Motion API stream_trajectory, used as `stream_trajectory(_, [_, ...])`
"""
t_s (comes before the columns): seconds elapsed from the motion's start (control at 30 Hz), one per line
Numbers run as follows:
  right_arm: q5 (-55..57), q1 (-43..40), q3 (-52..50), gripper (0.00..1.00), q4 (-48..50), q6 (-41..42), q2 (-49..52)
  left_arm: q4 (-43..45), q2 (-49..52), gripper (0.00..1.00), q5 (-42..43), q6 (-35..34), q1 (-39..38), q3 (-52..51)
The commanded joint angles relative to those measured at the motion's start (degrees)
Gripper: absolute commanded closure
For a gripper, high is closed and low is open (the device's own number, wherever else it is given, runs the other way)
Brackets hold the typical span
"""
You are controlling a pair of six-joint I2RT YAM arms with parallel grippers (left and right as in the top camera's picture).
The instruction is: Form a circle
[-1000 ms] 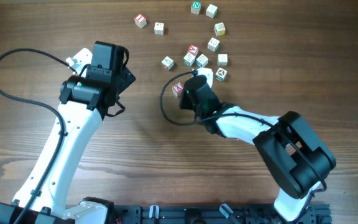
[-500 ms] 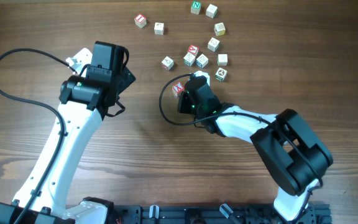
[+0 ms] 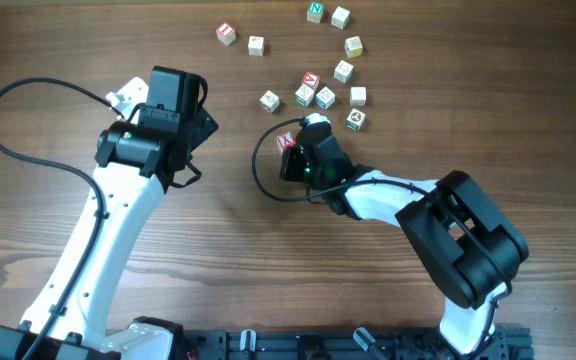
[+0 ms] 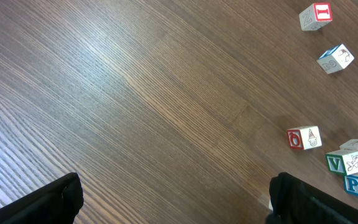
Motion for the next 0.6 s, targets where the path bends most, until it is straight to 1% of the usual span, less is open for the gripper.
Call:
stream_trajectory(0.0, [-0.7,0.5,0.5,0.95,2.1,0.4,1.0,0.1,0.4,0.0,-1.2,-0.5,0.2,0.2])
stream_trajectory(0.4, [-0.3,0.5,0.5,0.95,8.0,-0.1,1.7,0.1,0.4,0.0,-1.2,-0.5,0.2,0.2])
stream_trajectory(0.47, [-0.7,0.4,0.5,0.95,7.1,0.0,0.2,0.1,0.4,0.0,-1.2,-0.5,0.2,0.2])
stream_trajectory(0.57, [1.1,0.4,0.5,0.95,2.4,-2.0,-4.9,0.1,0.4,0.0,-1.2,-0.5,0.2,0.2])
